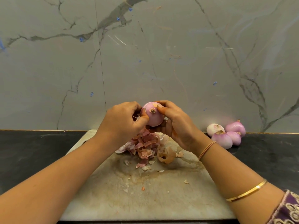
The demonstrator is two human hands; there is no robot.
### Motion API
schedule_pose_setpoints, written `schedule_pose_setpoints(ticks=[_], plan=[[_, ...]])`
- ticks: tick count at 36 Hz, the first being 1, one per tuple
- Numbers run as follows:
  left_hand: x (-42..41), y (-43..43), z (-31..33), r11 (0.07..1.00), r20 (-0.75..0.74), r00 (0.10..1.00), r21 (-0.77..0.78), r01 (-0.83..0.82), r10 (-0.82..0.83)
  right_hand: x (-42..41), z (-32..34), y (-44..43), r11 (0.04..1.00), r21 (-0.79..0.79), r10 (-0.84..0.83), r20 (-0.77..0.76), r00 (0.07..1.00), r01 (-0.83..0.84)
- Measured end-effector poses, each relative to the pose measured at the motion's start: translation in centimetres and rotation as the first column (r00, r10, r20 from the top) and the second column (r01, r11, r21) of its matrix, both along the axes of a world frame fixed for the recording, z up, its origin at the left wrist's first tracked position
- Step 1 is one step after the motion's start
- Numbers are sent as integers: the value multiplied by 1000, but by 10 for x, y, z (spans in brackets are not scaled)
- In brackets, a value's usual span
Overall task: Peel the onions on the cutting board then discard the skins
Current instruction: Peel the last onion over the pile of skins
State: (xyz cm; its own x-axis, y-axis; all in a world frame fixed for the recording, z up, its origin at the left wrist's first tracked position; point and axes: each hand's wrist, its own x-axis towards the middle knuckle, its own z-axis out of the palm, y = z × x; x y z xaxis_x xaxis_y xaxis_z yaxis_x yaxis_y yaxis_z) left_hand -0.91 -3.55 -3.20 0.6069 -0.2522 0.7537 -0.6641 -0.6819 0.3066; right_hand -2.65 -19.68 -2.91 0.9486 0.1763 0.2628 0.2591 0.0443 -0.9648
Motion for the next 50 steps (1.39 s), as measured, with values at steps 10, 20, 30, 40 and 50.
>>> schedule_pose_setpoints(ticks=[10, 20, 30, 40, 50], plan=[[5, 1, -2, 984, 202, 977, 149, -101, 69, 1, 0, 0, 999, -12, -46, 9, 999, 46], [6, 0, -3, 997, 2, 997, 21, -74, 74, -3, 2, -3, 983, 181, 24, -56, 998, -13], [15, 7, -3, 981, -184, 966, 104, -165, 182, -2, 2, -5, 986, 166, 28, -67, 997, -16], [0, 3, 3, 981, -169, 979, -177, 80, -110, 0, 2, -5, 998, 18, -54, -40, 998, 55], [-1, -1, 0, 998, -52, 997, 16, 65, -64, 0, 0, -3, 1000, 30, -8, -40, 999, 9]])
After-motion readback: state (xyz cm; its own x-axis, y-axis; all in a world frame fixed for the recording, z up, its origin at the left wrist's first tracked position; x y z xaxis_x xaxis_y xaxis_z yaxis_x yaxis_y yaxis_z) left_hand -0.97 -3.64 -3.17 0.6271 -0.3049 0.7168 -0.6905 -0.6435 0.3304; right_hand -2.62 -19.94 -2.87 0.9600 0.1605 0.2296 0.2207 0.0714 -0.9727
